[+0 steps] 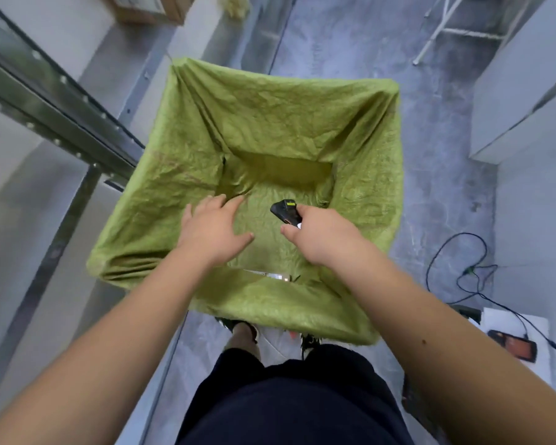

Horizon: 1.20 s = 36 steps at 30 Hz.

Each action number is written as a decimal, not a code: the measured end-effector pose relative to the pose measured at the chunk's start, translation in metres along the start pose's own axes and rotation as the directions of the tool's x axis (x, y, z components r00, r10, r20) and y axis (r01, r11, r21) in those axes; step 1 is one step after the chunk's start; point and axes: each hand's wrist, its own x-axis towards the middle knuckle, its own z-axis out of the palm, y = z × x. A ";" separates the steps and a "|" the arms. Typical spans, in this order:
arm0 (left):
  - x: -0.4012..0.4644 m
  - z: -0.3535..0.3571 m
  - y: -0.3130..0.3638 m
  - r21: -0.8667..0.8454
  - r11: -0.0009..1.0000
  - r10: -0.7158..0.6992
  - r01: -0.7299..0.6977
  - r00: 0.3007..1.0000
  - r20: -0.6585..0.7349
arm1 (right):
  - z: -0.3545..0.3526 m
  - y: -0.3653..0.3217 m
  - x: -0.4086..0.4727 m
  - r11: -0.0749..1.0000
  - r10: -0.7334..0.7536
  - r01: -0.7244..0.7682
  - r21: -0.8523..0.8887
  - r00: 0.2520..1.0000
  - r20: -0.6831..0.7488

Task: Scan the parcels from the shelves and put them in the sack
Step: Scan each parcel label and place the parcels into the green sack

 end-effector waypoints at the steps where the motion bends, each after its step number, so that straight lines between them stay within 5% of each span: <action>1: -0.011 -0.004 0.002 -0.009 1.000 -0.030 0.030 0.999 -0.024 | -0.002 0.000 -0.006 1.000 -0.025 0.025 -0.017 1.000 -0.009; 9: -0.100 -0.019 -0.008 -0.098 0.971 -0.233 0.219 0.957 -0.172 | -0.002 -0.023 -0.055 0.975 -0.211 0.212 -0.071 0.977 0.020; 24: -0.295 0.027 -0.059 -0.213 0.939 -0.322 0.271 0.910 -0.262 | 0.020 -0.031 -0.207 0.932 -0.333 0.303 -0.200 0.933 -0.140; 36: -0.457 0.012 -0.117 -0.271 0.865 -0.500 0.422 0.774 -0.389 | 0.086 -0.148 -0.325 0.766 -0.616 0.580 -0.279 0.785 -0.061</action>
